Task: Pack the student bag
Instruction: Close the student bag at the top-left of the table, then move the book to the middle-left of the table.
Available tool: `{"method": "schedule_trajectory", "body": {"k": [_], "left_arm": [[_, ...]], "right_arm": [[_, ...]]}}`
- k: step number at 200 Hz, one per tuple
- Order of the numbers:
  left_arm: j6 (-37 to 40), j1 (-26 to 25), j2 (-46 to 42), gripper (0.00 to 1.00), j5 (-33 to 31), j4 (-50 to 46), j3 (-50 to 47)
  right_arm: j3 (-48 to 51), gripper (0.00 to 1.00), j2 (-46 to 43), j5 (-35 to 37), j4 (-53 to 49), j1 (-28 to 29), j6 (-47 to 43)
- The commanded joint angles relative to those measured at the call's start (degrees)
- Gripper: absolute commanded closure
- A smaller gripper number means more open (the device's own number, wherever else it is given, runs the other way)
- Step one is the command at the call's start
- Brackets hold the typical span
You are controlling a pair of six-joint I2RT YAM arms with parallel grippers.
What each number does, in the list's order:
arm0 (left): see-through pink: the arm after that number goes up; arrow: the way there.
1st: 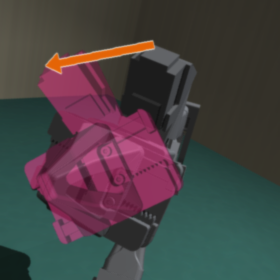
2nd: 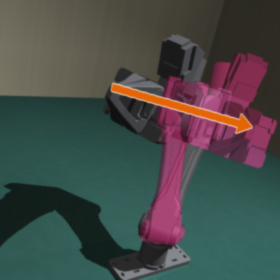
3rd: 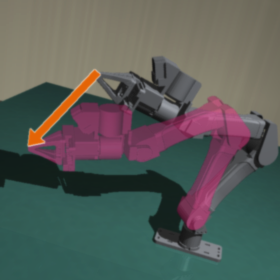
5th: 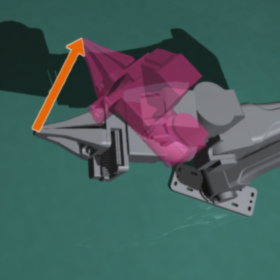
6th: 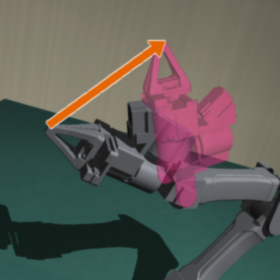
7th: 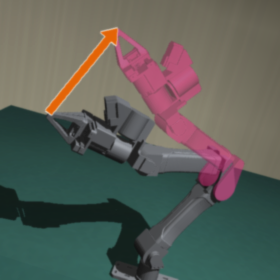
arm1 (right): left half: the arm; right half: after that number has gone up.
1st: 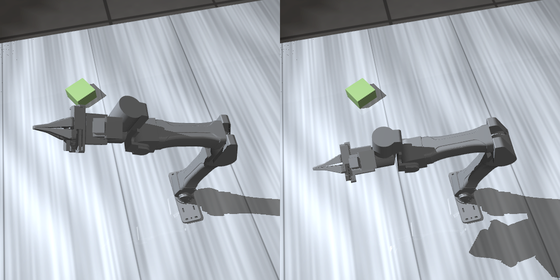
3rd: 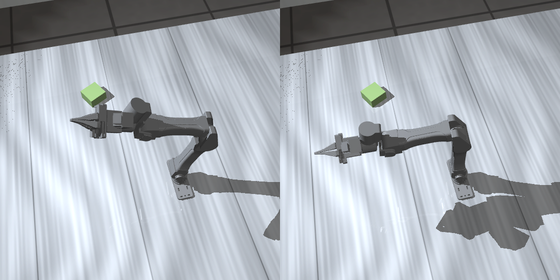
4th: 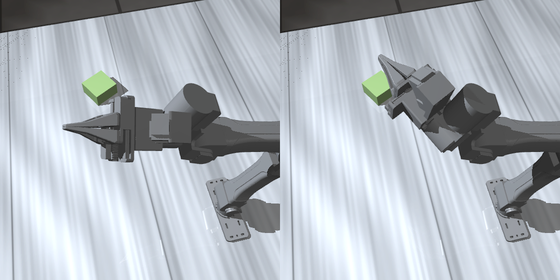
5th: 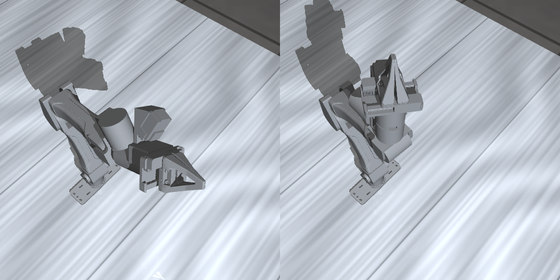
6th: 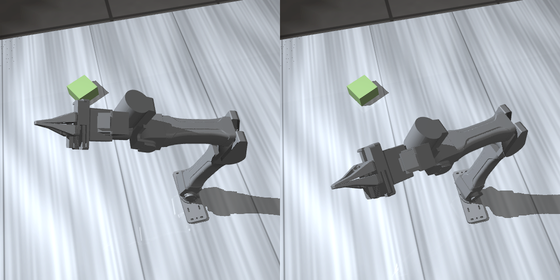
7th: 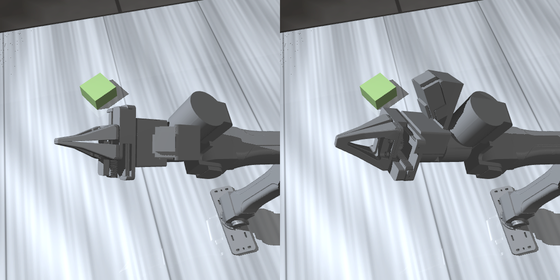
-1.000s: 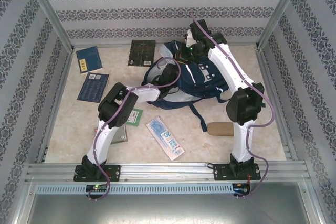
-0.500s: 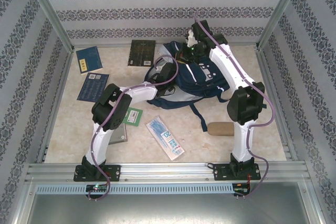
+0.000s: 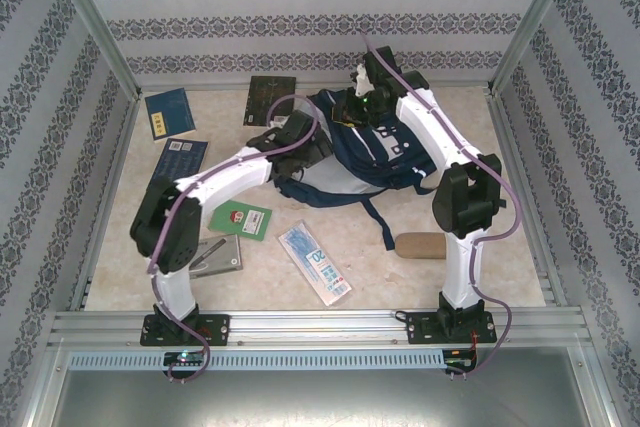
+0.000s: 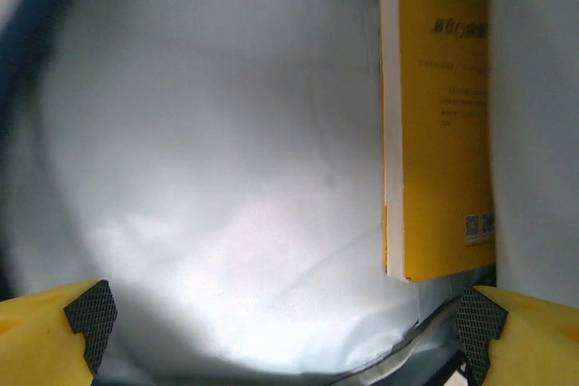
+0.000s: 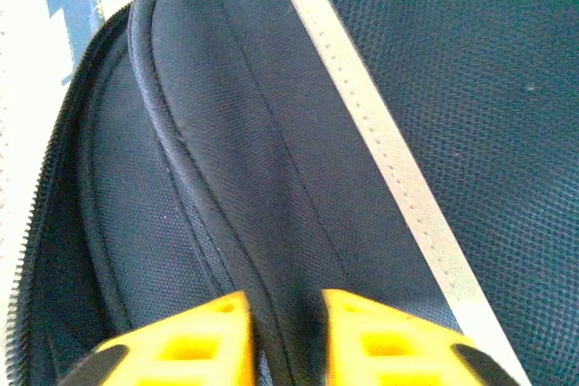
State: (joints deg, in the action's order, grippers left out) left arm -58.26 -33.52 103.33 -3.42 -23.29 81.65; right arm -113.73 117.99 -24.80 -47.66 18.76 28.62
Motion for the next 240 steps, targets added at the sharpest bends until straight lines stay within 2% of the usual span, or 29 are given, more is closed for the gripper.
{"method": "schedule_trajectory", "body": {"k": [1,23,30,34,86,108,124,143,158,192,219,240], "left_arm": [[4.3,1.8,-6.1,0.01,-2.8,-8.4,-1.7],[6.7,3.0,-9.8,0.01,-3.2,-10.9,-3.1],[7.6,3.5,-10.7,0.01,-3.2,-11.7,-3.3],[7.9,3.8,-11.3,0.01,-3.3,-12.2,-3.4],[13.4,9.0,-19.3,0.0,-2.7,-13.3,-7.0],[15.5,12.1,-22.1,0.0,-1.8,-13.5,-8.6],[16.7,14.9,-24.3,0.0,0.2,-11.8,-10.8],[17.9,18.3,-26.4,0.0,1.8,-10.5,-13.0],[19.5,21.3,-26.4,0.0,3.5,-10.4,-13.4],[23.4,30.4,-21.8,0.0,10.2,-10.3,-13.2],[24.2,37.6,-16.2,0.0,13.5,-8.9,-12.8],[24.6,42.5,-11.1,0.0,16.2,-7.1,-11.4]], "right_arm": [[1.9,0.54,-2.6,7.9,2.0,0.5,-3.2],[2.7,0.31,-3.6,11.4,2.6,1.3,-4.7],[3.0,0.07,-3.8,12.1,2.9,1.6,-4.7],[3.2,0.02,-3.9,12.4,3.1,1.6,-4.8],[4.2,0.02,-6.2,23.3,4.7,4.6,-7.0],[8.5,0.02,-8.6,17.9,10.7,3.5,-3.5],[10.4,0.02,-9.8,19.6,11.5,2.8,1.5],[15.1,0.02,-11.1,8.9,20.2,1.2,4.9],[14.2,0.02,-9.6,4.6,21.6,0.5,6.6],[11.2,0.02,-7.0,3.9,21.3,2.7,5.7],[11.7,0.02,-6.6,3.9,23.6,5.3,6.7],[9.0,0.02,-5.2,5.2,21.4,8.2,5.9]]}}
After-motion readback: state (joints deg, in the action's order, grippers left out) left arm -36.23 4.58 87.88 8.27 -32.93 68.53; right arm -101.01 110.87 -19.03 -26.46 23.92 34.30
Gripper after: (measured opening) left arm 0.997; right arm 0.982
